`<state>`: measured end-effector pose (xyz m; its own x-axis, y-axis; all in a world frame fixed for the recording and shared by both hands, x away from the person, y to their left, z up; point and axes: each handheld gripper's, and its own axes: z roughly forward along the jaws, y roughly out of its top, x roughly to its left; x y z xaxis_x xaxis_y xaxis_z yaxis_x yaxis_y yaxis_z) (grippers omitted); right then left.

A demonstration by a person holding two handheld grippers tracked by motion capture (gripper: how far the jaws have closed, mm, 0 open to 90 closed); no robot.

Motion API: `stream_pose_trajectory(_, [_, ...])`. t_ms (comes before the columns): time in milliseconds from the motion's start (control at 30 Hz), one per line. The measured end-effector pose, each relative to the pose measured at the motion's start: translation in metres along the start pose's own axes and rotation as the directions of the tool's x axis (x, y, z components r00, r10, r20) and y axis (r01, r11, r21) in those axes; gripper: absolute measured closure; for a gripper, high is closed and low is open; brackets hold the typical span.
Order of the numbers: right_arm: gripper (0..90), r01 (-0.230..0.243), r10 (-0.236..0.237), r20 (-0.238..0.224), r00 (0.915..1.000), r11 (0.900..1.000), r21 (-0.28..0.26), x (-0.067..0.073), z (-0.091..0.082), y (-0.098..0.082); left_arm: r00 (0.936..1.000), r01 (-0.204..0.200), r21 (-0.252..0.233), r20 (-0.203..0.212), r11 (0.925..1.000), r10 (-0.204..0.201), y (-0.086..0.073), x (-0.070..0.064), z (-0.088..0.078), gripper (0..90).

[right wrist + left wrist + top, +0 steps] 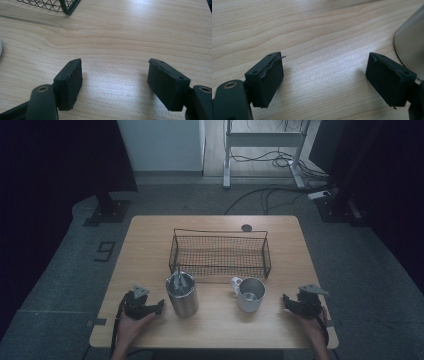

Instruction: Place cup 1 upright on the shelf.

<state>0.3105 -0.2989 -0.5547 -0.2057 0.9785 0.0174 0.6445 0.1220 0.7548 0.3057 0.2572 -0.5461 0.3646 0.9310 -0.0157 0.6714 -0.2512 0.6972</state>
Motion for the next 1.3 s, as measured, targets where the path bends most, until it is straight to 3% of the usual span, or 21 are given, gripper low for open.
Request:
stream_pose_trajectory(233, [27.9,0.000,0.000,0.000,1.0000,1.000,0.000,0.000,0.000,0.000,0.9997,0.026,-0.043,0.002,0.9988,-0.026,0.002,-0.001,-0.006,17.2])
stream_pose_trajectory(433, [28.0,0.001,-0.001,0.001,1.0000,1.000,-0.002,0.000,0.000,0.000,0.9987,0.038,-0.105,0.037,0.9938,-0.034,0.007,-0.003,-0.026,17.2])
stream_pose_trajectory(967, [27.8,0.000,0.000,0.001,1.0000,1.000,-0.001,0.000,0.000,0.000,0.9942,0.065,-0.158,0.095,0.9853,-0.050,0.011,-0.004,-0.046,16.9])
stream_pose_trajectory(1300, [27.8,0.000,0.000,0.001,1.0000,1.000,-0.001,0.000,0.000,0.000,0.9943,0.046,-0.170,0.103,0.9844,-0.029,0.014,-0.009,-0.052,16.9])
